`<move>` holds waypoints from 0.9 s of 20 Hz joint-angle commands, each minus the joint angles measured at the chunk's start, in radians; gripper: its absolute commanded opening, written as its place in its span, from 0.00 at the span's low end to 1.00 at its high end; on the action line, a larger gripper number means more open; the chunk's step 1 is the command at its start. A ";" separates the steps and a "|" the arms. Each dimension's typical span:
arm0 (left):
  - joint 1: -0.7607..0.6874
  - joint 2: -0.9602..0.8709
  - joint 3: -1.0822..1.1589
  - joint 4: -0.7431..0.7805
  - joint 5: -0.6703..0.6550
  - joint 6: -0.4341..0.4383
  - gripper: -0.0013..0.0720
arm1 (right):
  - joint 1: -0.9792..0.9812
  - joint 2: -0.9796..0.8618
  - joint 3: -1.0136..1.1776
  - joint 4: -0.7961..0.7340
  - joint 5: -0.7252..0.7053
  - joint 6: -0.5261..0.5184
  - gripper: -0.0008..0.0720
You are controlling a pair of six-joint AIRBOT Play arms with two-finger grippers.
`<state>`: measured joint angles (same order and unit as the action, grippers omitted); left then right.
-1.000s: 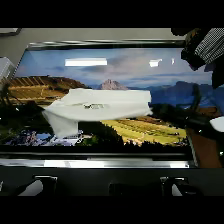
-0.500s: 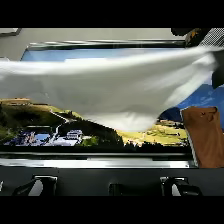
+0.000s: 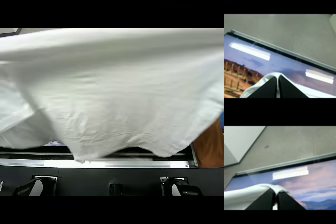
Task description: Fold the clothes and pants, and hang the long-sleeved shirts on hangers.
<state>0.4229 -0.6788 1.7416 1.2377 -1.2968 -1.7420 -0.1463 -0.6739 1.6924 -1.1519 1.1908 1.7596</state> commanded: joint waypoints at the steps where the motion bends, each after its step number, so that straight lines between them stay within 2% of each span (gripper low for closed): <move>1: -0.001 -0.125 -0.006 -0.038 -0.065 0.097 0.04 | 0.000 -0.153 0.002 -0.021 0.092 0.013 0.05; 4: -0.018 -0.332 -0.068 -0.120 -0.064 0.195 0.04 | 0.000 -0.380 0.000 -0.014 0.143 -0.033 0.05; 6: -0.070 -0.504 -0.100 -0.120 -0.063 0.216 0.04 | 0.002 -0.548 0.000 -0.010 0.133 -0.105 0.05; 8: -0.138 -0.690 -0.104 -0.120 -0.040 0.238 0.04 | 0.002 -0.711 0.000 -0.008 0.093 -0.131 0.05; 11: -0.227 -0.930 -0.103 -0.120 0.110 0.254 0.04 | 0.002 -0.911 0.000 -0.008 -0.010 -0.145 0.05; 15: -0.296 -1.118 -0.098 -0.120 0.357 0.255 0.04 | 0.002 -1.052 0.000 -0.008 -0.183 -0.152 0.05; 18: -0.306 -1.154 -0.070 -0.120 0.360 0.262 0.04 | 0.002 -1.088 0.000 -0.012 -0.220 -0.153 0.05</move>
<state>0.1410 -1.7611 1.6539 1.1252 -1.0050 -1.4914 -0.1452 -1.7020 1.6917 -1.1671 1.0435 1.6142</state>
